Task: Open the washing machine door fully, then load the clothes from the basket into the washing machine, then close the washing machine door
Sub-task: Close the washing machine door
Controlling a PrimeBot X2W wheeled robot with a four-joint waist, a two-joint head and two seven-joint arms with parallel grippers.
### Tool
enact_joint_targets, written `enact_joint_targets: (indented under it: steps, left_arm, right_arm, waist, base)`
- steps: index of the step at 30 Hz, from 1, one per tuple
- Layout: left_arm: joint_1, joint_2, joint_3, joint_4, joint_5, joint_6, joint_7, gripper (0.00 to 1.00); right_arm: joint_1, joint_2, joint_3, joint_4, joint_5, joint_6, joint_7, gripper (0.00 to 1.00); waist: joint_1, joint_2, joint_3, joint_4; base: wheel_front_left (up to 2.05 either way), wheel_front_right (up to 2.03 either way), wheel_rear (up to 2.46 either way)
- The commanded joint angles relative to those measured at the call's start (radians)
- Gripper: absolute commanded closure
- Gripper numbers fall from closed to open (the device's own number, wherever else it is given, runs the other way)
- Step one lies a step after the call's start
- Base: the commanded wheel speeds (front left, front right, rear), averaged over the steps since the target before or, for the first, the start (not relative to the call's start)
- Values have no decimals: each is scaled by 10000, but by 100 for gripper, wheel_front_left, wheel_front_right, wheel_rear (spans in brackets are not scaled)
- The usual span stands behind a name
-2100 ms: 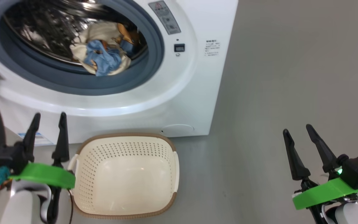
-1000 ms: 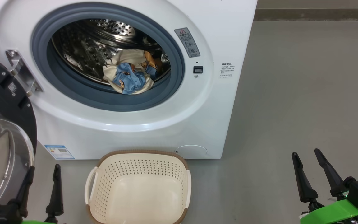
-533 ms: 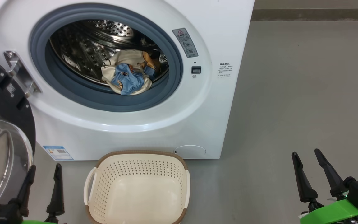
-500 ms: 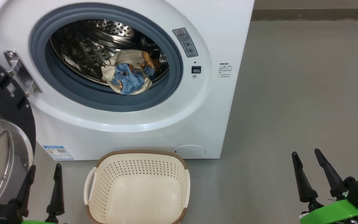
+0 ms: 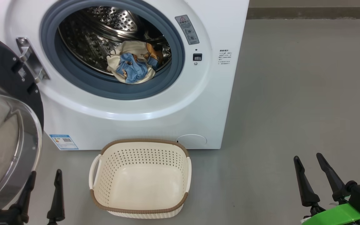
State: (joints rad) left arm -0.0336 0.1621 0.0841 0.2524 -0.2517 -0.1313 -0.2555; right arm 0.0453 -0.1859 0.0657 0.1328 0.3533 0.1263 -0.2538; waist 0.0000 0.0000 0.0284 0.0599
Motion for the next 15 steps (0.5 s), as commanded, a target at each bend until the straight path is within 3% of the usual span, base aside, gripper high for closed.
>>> enact_joint_targets:
  steps: [1,9,15]
  left_arm:
    - [-182,283,297,-305,118,6,-63,0]
    - [-99,285,202,-282,152,6,-63,0]
    - [8,156,271,-335,138,6,-63,0]
  right_arm:
    - [-60,-177,172,-216,7,44,-80,0]
    - [-7,-203,251,-231,1,44,-80,0]
    - [52,-290,415,-238,14,44,-80,0]
  waist:
    - [0,0,-15,12]
    - [0,0,-135,149]
    - [0,0,-255,746]
  base:
    - [-43,43,0]
    - [-6,6,0]
    - [0,0,0]
